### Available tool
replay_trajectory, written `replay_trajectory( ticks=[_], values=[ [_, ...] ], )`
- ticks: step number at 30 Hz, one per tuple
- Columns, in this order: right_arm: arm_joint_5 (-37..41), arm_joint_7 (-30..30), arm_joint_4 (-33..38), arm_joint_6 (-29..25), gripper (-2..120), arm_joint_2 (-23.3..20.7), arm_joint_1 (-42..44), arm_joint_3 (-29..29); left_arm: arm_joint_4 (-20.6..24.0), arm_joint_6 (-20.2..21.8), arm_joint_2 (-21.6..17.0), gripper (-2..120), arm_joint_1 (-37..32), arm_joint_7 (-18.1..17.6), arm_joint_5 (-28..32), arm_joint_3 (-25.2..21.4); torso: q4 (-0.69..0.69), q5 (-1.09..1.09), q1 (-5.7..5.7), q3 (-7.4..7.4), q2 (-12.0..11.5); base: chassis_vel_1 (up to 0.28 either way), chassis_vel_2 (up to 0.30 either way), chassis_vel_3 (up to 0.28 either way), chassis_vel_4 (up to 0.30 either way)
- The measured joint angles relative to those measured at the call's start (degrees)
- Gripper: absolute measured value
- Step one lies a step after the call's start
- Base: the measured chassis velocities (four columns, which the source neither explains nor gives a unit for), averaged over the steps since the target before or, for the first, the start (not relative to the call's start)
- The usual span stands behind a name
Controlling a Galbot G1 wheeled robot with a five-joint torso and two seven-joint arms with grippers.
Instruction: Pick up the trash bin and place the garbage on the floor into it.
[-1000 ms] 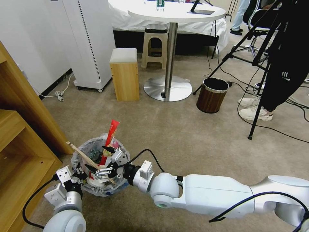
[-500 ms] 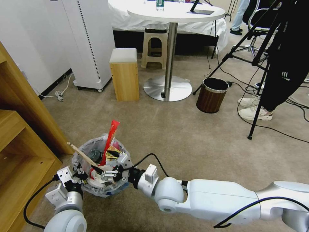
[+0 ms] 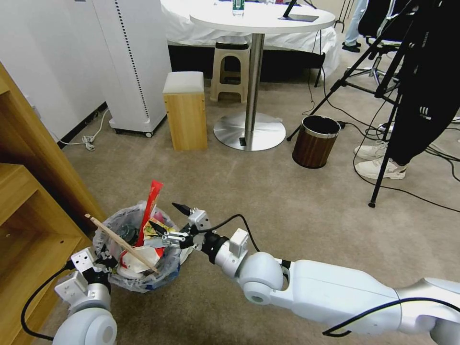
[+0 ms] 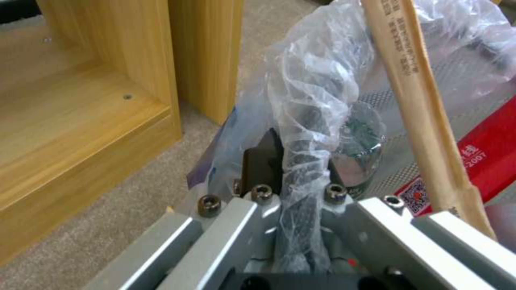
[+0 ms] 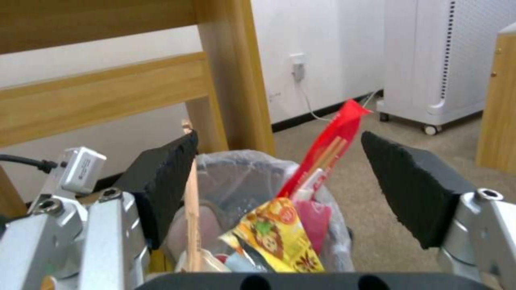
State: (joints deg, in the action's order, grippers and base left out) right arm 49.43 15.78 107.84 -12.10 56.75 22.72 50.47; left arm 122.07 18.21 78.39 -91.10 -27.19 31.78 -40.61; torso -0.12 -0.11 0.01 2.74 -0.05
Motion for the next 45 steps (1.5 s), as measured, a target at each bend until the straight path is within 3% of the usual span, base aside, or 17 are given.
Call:
replay_trajectory(
  ticks=[24, 31, 37, 45],
  values=[
    [-2.4, -0.4, 1.7, -0.7, 73, -4.5, 5.4, -6.8, 0.2, 0.2, -2.7, 1, -1.1, -0.6, 1.9, -2.0, 0.0, 0.0, 0.0, 0.0, 0.0, 0.0, 0.0, 0.0, 0.0],
    [-2.6, -1.8, 1.8, -1.0, 73, -7.9, 7.4, -10.6, 0.9, 0.3, -4.0, 1, -1.8, -0.7, 2.8, -2.7, 0.0, 0.0, 0.0, 0.0, 0.0, 0.0, 0.0, 0.0, 0.0],
    [-5.3, -3.2, 1.9, -2.0, 75, -13.6, 14.4, -18.4, 1.4, 0.4, -5.9, 1, -2.4, -0.9, 3.2, -2.3, -0.03, 0.01, 0.0, 0.0, 0.0, 0.0, 0.0, 0.0, 0.0],
    [-8.4, -2.5, 0.8, -2.6, 75, -15.7, 19.2, -23.9, 2.6, 0.3, -5.8, 1, -4.3, -0.8, 3.0, -3.0, 0.01, 0.01, 0.0, 0.0, 0.0, 0.0, 0.0, 0.0, 0.0]
  ],
)
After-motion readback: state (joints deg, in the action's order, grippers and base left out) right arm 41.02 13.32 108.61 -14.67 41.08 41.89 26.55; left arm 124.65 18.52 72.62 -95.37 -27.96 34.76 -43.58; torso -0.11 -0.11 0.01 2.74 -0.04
